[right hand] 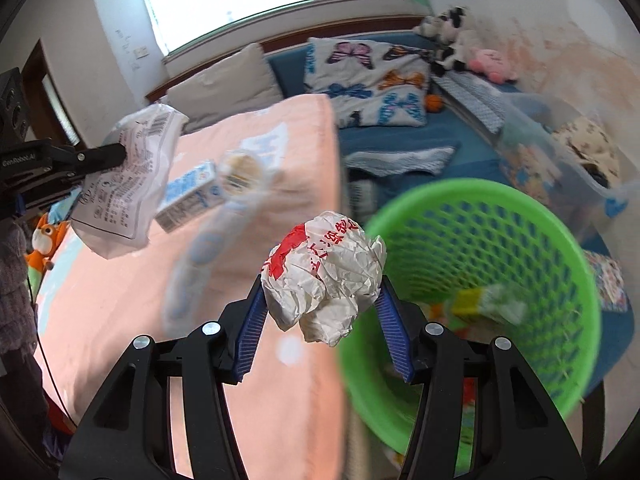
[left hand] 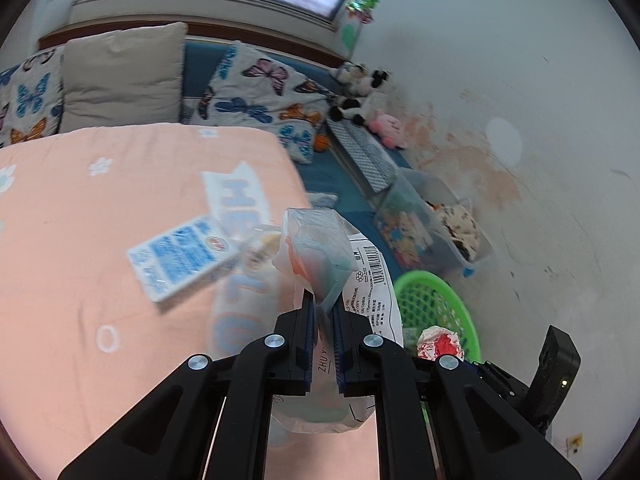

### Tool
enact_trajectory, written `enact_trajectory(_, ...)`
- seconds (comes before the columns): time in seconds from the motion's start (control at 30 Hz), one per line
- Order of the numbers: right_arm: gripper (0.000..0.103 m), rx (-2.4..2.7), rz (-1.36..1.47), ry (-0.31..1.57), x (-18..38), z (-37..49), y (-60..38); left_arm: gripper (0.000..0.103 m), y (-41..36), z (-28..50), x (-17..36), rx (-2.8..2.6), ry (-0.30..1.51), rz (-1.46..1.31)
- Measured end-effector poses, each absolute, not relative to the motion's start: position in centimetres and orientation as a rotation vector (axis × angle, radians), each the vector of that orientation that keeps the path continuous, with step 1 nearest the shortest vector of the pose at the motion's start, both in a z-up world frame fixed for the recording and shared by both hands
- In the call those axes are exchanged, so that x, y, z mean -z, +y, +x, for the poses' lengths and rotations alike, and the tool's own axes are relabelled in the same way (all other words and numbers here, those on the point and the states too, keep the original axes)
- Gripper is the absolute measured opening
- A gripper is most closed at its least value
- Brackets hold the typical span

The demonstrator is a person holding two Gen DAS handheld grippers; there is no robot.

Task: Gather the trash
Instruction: 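Carry the paper and plastic bag over the green basket and open both tools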

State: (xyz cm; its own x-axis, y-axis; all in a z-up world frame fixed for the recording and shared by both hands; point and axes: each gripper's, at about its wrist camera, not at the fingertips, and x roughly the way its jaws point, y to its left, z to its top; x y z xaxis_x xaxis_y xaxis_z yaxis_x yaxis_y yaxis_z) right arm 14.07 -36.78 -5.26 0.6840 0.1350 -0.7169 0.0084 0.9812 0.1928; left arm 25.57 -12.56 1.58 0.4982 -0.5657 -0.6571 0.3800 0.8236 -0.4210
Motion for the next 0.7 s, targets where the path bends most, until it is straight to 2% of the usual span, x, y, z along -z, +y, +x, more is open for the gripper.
enact_trajectory(0.43,0.059,0.095,0.248,0.811,6.1,9.0,-44.6,0.008,-21.4,22.9,-0.9,0.707,0.918,-0.146)
enact_trajectory(0.6,0.068,0.119,0.272,0.800,6.4,8.0,-46.0,0.008,-24.0,22.4,-0.2,0.724,0.941,-0.115)
enact_trajectory(0.7,0.069,0.129,0.287,0.792,6.4,7.5,-46.6,0.008,-25.1,22.4,0.2,0.727,0.946,-0.096)
